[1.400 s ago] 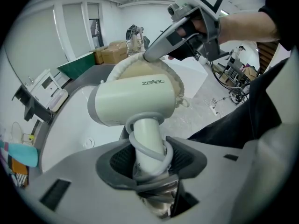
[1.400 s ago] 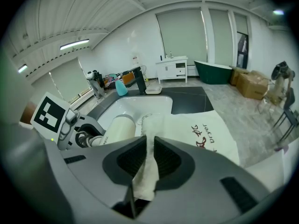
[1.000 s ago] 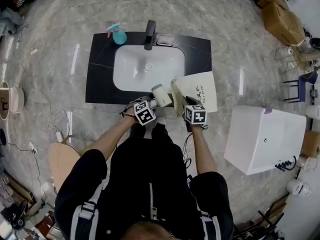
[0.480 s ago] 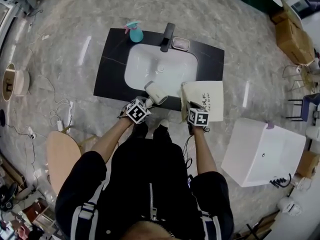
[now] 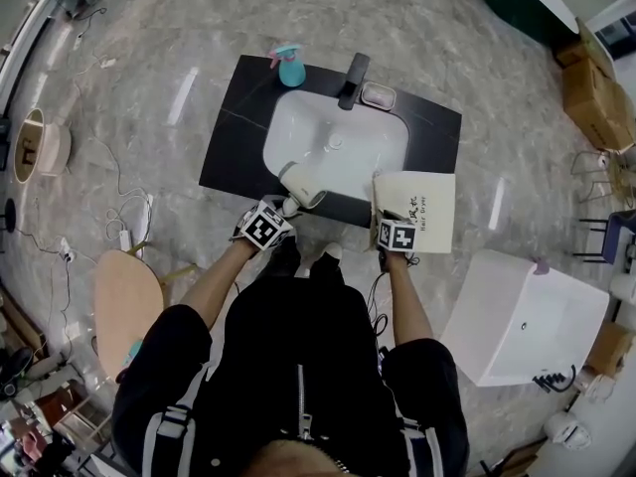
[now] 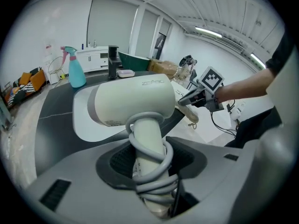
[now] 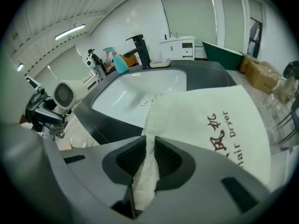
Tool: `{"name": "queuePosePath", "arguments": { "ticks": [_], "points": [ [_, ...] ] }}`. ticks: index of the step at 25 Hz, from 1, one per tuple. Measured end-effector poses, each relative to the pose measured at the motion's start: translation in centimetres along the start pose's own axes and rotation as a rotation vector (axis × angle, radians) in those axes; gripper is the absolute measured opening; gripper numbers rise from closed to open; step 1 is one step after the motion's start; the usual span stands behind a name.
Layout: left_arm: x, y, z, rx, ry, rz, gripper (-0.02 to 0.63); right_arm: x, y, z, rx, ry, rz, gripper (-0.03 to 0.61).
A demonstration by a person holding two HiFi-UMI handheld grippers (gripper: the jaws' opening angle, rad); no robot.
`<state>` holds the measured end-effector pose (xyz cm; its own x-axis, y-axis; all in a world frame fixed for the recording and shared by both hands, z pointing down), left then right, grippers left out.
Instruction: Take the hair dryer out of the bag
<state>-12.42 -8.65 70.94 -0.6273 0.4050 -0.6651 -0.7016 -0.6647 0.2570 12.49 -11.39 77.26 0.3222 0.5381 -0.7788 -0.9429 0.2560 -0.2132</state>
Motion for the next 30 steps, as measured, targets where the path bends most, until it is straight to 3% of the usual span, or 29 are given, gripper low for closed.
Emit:
{"name": "queuePosePath", "arguments": {
  "ticks": [14,25,30],
  "points": [
    [2.0,1.1,1.7,0.045,-0.025,-0.047,0.219,-1.2,0.0,0.8,0.035,0.025,0.006,0.093],
    [2.3,2.4,0.0,0.03,-0.075,-0.057,0.219,1.9,0.2,-2.1,-0.002,-0.131,0.004,0.117],
    [2.2,2.8,-1.7,0.002,-0.105,-0.057,0.219,3.1,0.1,-3.7,-0.01,-0.197,0.003,0.062]
  ]
}}
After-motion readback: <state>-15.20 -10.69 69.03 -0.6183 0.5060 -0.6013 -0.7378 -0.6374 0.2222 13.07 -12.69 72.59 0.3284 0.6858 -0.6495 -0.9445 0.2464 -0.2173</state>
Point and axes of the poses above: the fingertips, and each gripper's own axes: x backward along the fingers, y to its left, z out of its underside, the point moved 1 cm from there along x, backward along the fingers, and after that the axes turned 10 degrees about -y, right-handed, at the moved point
